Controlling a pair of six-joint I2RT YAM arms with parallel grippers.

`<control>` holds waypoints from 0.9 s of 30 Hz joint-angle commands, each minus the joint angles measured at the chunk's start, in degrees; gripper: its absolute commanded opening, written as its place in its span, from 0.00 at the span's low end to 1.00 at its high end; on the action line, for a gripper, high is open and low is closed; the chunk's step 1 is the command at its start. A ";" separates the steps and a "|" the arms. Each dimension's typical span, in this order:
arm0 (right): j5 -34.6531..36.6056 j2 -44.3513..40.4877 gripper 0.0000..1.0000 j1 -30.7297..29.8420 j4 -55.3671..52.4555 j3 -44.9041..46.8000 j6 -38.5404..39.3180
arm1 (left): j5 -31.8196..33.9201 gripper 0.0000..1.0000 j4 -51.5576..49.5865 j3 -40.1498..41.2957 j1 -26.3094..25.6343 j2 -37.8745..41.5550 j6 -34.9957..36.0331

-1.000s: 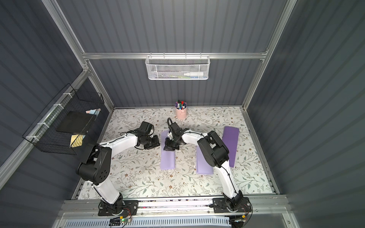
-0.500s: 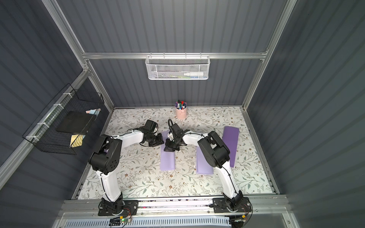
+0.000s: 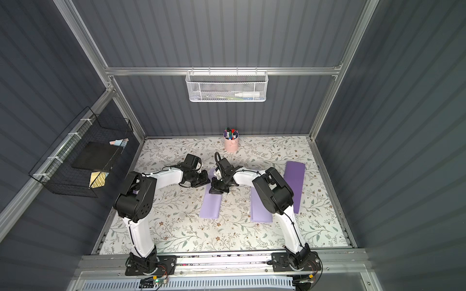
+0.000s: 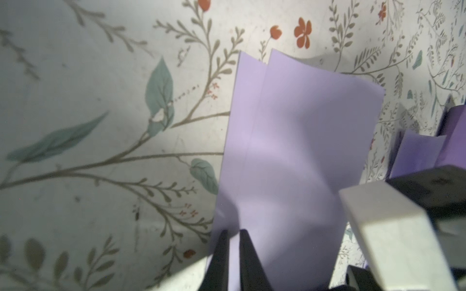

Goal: Fold the rectangular paper in half along the long edge
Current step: Fold the paper at the center of the board.

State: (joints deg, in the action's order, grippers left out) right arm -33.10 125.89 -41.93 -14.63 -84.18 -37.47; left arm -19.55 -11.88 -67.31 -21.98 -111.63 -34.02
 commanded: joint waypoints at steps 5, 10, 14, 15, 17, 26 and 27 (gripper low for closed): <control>0.19 0.53 0.13 -0.19 -2.84 1.04 0.51 | 2.54 0.04 -5.03 3.73 -0.16 3.56 1.85; -0.04 0.87 0.13 -0.23 -2.70 1.04 0.38 | -3.72 0.07 -2.02 3.61 -0.17 6.33 1.13; 0.06 0.56 0.13 -0.20 -2.70 1.15 0.38 | -5.23 0.07 -0.88 3.26 -0.69 4.91 0.53; 0.13 0.50 0.13 -0.17 -2.69 1.13 0.38 | -5.69 0.07 -0.78 3.23 -0.79 4.38 0.47; -0.02 0.59 0.13 -0.24 -2.86 1.13 0.47 | -6.36 0.07 0.04 3.26 -1.00 3.71 0.14; 0.23 -0.75 0.13 -0.23 -3.10 1.39 0.87 | -3.71 0.06 -2.29 3.29 -1.49 0.61 0.62; 0.16 -1.05 0.13 -0.18 -3.26 1.47 0.98 | -3.23 0.06 -2.76 3.37 -1.49 0.50 0.79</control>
State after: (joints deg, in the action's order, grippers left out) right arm -33.89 125.82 -41.95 -14.85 -83.99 -37.32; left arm -24.58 -12.12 -64.01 -23.18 -109.67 -33.63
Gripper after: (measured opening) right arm 0.131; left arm 0.066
